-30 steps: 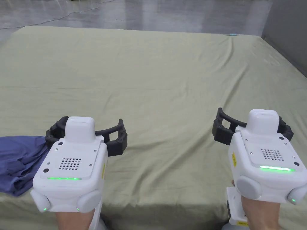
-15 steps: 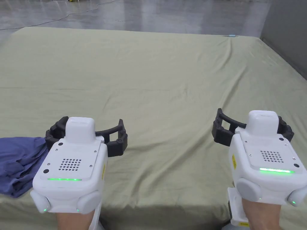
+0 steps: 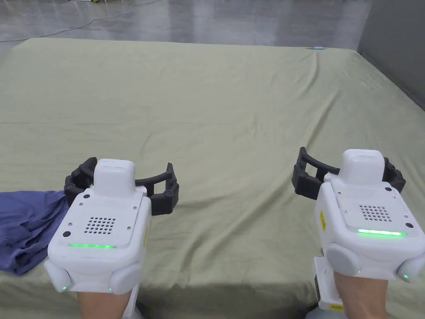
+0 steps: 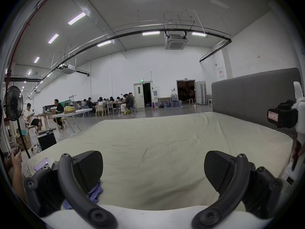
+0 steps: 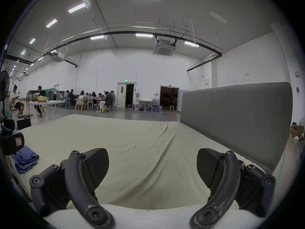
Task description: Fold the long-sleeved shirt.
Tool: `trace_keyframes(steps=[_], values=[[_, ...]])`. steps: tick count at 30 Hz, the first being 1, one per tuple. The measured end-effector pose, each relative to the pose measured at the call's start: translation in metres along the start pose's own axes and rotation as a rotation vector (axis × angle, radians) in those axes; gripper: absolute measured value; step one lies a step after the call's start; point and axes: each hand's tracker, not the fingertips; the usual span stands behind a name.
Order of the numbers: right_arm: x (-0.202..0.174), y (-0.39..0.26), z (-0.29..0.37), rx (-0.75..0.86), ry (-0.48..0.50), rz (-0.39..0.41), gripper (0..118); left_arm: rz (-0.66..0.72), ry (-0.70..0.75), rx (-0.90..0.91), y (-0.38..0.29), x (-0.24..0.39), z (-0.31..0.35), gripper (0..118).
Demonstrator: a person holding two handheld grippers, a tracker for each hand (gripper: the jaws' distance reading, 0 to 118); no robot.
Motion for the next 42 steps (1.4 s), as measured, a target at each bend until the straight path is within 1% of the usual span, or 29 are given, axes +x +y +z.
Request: trace_keyframes(steps=[20, 23, 29, 37, 42], values=[[-0.0023, 0.0013, -0.0019, -0.001, 0.001, 0.007, 108, 0.008, -0.006, 0.002, 0.0035, -0.0019, -0.0014, 117], [-0.0032, 0.0015, -0.0015, -0.001, 0.001, 0.01, 108, 0.015, -0.029, 0.001, 0.0056, -0.0036, -0.0001, 117], [-0.0035, 0.0014, -0.0014, -0.003, 0.001, 0.014, 108, 0.004, -0.017, 0.003, 0.0047, -0.0013, 0.0002, 117], [-0.0017, 0.0024, -0.0013, 0.002, -0.004, 0.004, 108, 0.023, -0.011, -0.001, 0.0046, -0.0032, 0.0001, 117], [-0.0018, 0.0015, -0.0009, 0.001, -0.004, 0.013, 108, 0.03, -0.014, 0.003, 0.0054, -0.003, 0.0011, 117]])
